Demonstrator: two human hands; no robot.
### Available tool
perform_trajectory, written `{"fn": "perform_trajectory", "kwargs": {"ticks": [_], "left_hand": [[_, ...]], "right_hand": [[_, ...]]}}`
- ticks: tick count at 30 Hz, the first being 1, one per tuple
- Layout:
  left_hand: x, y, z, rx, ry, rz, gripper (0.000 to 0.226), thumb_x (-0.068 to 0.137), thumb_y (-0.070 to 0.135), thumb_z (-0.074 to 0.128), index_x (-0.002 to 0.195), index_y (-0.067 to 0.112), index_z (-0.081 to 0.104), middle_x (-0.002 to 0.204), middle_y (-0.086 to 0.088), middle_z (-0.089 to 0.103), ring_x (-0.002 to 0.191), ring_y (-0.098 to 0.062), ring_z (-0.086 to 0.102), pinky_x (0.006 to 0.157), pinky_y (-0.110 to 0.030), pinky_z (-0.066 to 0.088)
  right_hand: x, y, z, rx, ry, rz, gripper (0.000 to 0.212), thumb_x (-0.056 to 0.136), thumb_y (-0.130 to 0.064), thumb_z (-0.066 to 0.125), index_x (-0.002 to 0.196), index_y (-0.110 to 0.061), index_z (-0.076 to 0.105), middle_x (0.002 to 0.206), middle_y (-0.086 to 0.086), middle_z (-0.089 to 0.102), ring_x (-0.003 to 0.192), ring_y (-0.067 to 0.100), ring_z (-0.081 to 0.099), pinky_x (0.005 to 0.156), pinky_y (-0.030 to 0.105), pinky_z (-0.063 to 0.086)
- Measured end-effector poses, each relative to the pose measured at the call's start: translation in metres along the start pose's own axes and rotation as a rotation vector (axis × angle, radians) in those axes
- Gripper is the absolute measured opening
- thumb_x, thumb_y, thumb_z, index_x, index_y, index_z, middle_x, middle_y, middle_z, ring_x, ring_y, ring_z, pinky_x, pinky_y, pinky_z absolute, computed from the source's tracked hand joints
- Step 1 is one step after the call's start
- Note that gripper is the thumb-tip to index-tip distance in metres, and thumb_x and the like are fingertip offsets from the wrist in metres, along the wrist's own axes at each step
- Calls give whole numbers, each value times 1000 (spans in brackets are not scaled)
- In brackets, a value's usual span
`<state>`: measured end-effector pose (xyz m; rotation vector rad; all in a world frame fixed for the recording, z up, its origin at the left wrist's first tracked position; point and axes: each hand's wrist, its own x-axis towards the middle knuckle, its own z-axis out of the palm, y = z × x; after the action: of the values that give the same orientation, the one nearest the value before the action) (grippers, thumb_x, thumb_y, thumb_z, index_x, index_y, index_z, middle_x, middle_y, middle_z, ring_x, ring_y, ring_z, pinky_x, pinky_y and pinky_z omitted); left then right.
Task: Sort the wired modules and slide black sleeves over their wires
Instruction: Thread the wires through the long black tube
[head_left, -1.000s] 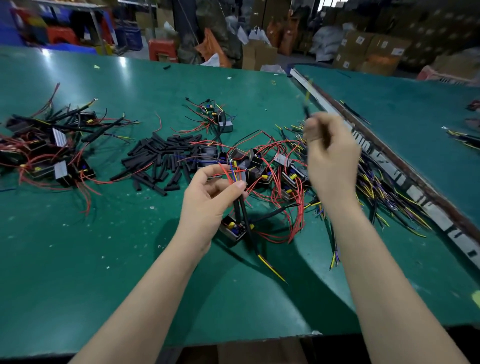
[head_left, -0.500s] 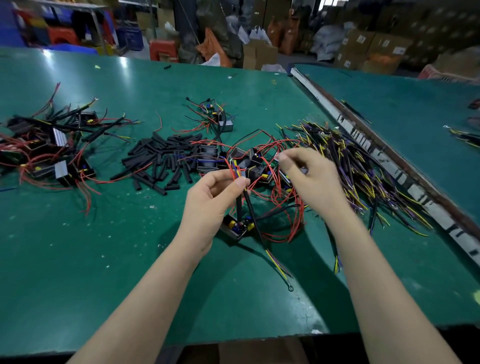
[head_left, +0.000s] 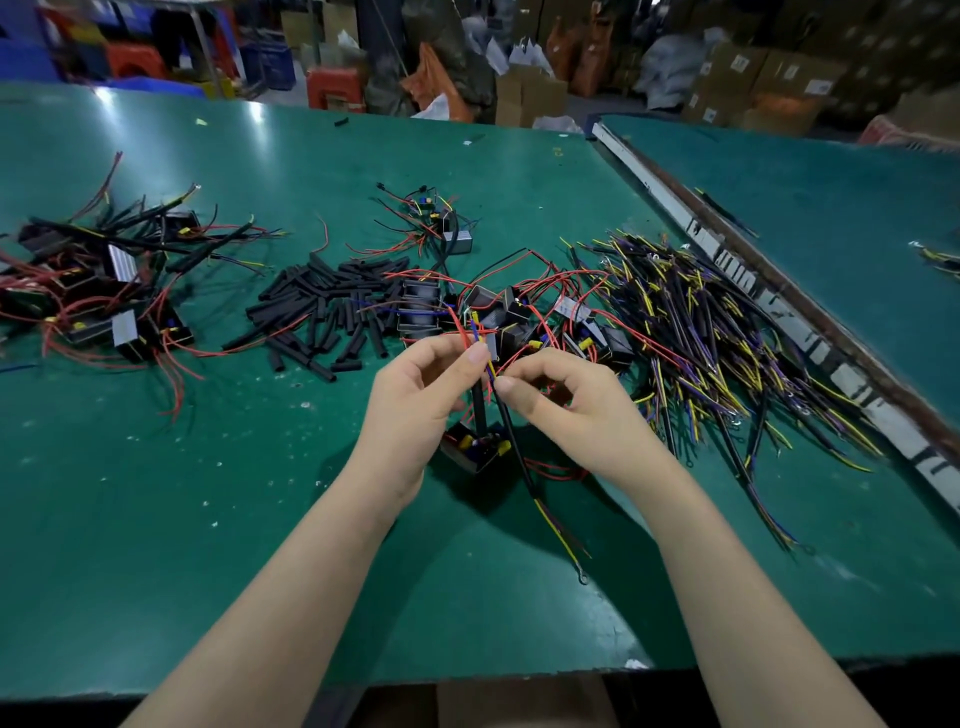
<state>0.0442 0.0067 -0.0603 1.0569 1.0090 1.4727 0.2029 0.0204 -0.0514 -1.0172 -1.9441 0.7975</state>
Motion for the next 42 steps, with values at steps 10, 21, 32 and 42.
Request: {"fn": "perform_trajectory", "kwargs": {"ticks": [10,21,32,42], "left_hand": [[-1,0,0,19,-31,18,8,89,19,61,86,24,67,76,17,67,67,3,55,64,-21,39],[-4,0,3,61,-48,91,9,92,14,57,88,20,62,72,17,63,67,6,54,61,-7,41],[-5,3,6,50,-60,62,10,91,12,57,86,16,64,76,5,62,65,3,54,60,-6,39],[-6,3,7,88,-48,126,12,90,12,60,90,21,67,72,15,68,69,4,59,64,-7,43]], "right_hand": [[1,1,3,150,106,41,12,83,-20,74,83,-30,68,74,-17,65,70,3,57,71,20,43],[1,-7,6,312,127,44,20,87,-6,67,82,-24,61,68,-18,61,63,2,51,63,17,44],[1,-6,5,381,130,5,15,91,-7,61,87,-21,55,71,-14,59,65,9,53,67,20,48],[4,6,-9,-95,430,-113,8,88,-14,63,86,-19,58,83,-8,50,70,11,47,69,26,38]]}}
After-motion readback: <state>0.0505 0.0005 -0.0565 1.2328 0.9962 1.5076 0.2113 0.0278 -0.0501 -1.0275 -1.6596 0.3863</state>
